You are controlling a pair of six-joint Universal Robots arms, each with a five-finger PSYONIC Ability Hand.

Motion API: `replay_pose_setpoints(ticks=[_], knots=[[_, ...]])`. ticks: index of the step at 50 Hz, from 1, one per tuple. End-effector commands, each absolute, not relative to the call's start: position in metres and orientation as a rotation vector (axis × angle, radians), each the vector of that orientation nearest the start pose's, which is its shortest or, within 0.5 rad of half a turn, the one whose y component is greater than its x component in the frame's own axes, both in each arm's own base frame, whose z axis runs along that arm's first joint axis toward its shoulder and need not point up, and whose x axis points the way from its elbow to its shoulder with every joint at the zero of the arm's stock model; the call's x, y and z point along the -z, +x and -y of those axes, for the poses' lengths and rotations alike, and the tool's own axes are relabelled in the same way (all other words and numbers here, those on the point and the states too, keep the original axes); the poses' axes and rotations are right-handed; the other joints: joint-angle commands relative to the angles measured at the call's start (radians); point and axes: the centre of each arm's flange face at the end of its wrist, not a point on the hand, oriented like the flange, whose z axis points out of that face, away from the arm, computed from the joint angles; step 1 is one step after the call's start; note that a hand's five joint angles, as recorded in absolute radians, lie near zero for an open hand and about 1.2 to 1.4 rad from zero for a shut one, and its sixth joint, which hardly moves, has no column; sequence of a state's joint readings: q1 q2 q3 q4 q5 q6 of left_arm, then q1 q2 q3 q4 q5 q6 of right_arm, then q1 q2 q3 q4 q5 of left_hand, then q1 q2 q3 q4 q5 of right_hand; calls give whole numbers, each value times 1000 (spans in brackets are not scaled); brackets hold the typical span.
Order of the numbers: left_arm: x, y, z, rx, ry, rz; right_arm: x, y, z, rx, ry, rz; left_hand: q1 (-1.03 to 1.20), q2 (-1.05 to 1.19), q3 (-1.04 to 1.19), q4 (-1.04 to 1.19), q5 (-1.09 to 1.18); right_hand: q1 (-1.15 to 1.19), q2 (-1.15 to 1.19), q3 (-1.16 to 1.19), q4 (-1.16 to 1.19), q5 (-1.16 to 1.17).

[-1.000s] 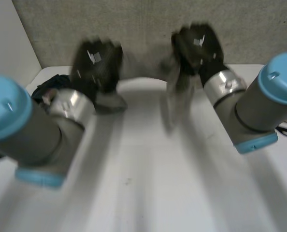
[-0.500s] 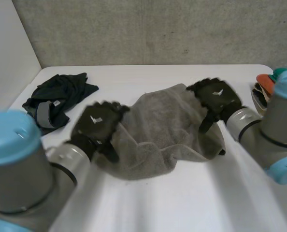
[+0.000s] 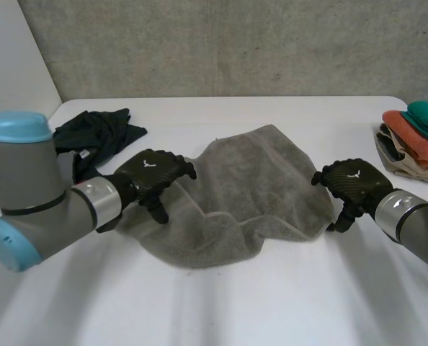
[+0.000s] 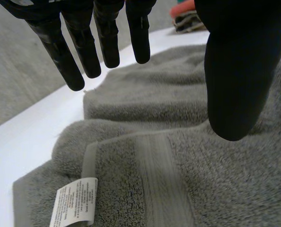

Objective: Fold the laundry.

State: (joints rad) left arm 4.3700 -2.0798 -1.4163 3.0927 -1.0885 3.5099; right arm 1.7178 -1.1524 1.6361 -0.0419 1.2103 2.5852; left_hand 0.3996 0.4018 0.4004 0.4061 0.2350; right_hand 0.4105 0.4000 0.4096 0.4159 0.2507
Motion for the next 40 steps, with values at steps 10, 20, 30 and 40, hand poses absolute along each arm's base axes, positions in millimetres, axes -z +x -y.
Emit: replay_pose_setpoints(ticks=[10,20,30,40], knots=[[-136,-305,314,1770,1537,-2435,-119,215,324,1645,-1012,-2265,198,196,197,192,188,677,688,678,672,662],[-130,-311,325,1818,1487,-2359,-138,217,318,1666,-918,-2190,692,689,691,685,682,986,996,987,980,971],[-124,-316,330,1842,1514,-2297,-145,220,304,1684,-968,-2152,181,179,180,174,171,986,996,987,980,971],[-135,-319,322,1871,1527,-2256,-144,220,305,1695,-994,-2151,204,202,203,198,194,986,996,987,980,971]])
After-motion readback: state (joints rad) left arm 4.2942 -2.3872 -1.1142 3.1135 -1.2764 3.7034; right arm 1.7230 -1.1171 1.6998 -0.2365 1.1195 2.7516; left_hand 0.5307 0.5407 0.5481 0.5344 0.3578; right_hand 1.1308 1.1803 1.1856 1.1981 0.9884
